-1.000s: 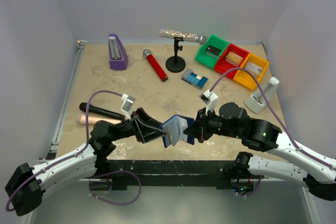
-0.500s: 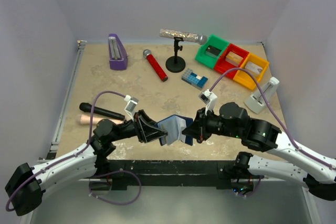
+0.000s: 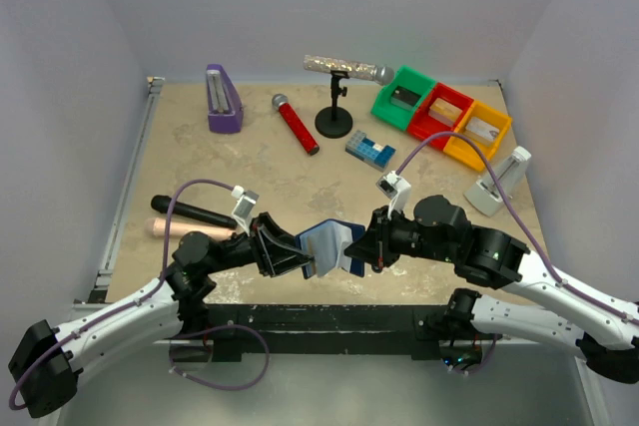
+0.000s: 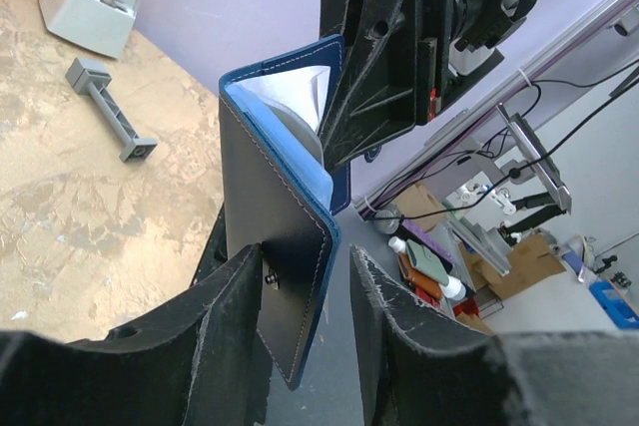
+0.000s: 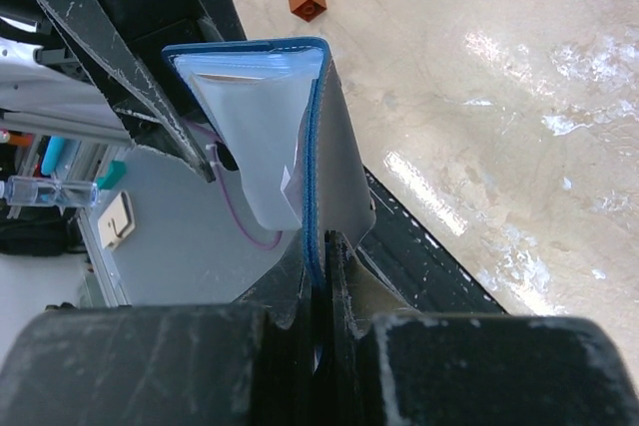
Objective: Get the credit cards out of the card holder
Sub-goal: Open the card holder at the center of the board.
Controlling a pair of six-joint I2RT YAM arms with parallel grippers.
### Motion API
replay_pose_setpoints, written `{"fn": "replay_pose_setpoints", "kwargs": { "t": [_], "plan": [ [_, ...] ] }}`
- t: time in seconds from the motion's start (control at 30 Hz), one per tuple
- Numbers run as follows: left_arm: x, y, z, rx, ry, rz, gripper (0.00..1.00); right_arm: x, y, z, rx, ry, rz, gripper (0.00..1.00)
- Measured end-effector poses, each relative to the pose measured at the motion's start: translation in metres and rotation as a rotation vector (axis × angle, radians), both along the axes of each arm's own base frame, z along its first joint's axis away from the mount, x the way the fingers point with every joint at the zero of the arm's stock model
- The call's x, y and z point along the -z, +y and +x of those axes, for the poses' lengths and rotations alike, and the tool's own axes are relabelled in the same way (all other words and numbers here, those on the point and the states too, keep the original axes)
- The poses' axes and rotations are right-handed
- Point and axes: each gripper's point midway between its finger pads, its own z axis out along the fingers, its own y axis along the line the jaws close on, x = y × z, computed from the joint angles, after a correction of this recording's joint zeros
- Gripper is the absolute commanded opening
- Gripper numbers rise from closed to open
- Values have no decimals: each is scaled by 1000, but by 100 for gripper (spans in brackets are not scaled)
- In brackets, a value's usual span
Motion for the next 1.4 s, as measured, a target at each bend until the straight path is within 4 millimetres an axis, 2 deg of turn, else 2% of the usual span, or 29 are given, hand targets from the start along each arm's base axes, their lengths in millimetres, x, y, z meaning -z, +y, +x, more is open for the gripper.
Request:
{"fn": "replay_pose_setpoints", "kwargs": {
  "t": [0.23,0.33,0.5,0.6,0.63,0.7,0.77,0.8,0.83,0.93,1.17,1.33,1.4],
  "plan": [
    [-1,2,0,-14,-5,-1,34,0,0,1,5,0,6,0],
    [0,2,2,-20,-3,2,24,-1,0,2,9,2,13,0],
    [5,2,5,-34,-1,19,0,0,-1,-1,3,7,18,0],
    [7,1,6,-39,3,26,0,-1,-1,-3,-6,9,25,0],
    [7,1,6,-40,3,27,0,-1,-1,-3,-7,10,25,9],
    [9,1,7,-43,7,35,0,-1,-2,-3,-8,9,26,42],
    [13,1,8,-48,21,58,0,-1,-2,-3,-8,8,27,68],
    [17,0,10,-53,31,86,0,-2,-1,-2,-7,3,31,96],
    [20,0,11,-57,48,114,0,-3,-1,-2,-7,-3,35,99],
    [18,-2,17,-80,64,191,0,-6,-2,-2,-11,-21,42,99],
    [-10,-4,20,-101,24,226,0,-9,2,9,12,-36,-15,99],
    [1,-4,19,-96,40,268,0,-4,10,21,29,-37,-76,99],
    [5,-4,18,-96,48,285,0,-1,12,23,30,-31,-102,95]
  ]
}}
